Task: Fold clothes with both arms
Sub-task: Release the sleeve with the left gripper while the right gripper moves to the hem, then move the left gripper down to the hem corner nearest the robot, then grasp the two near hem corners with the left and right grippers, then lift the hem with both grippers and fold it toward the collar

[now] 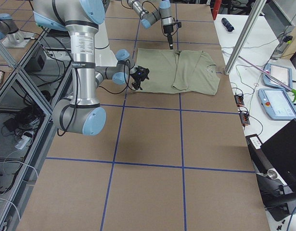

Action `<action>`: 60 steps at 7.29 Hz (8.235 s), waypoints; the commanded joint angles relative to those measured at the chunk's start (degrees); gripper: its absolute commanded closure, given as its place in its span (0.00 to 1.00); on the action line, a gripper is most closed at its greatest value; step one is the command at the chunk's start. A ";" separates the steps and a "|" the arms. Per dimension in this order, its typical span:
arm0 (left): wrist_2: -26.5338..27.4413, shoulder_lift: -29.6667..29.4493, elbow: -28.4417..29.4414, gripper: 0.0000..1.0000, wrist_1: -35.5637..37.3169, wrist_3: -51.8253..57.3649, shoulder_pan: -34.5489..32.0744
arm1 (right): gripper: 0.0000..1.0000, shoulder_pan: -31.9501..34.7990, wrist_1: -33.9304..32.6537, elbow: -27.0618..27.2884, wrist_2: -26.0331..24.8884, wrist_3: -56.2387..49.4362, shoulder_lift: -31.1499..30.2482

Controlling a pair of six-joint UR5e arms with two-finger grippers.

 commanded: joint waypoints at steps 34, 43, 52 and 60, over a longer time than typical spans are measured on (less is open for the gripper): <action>19.27 25.77 -19.82 0.11 12.40 -22.96 22.02 | 1.00 -9.51 -1.38 1.23 -8.60 12.96 -3.12; 19.09 27.26 -20.69 0.43 12.57 -24.19 25.89 | 1.00 -9.60 -1.47 1.23 -8.60 13.05 -2.51; 18.75 28.32 -28.04 1.00 17.47 -24.27 25.89 | 1.00 -9.51 -1.38 1.58 -8.60 13.05 -2.68; 16.37 27.70 -40.65 1.00 24.35 -31.58 29.35 | 1.00 -10.61 -1.47 19.60 -7.90 11.74 -14.99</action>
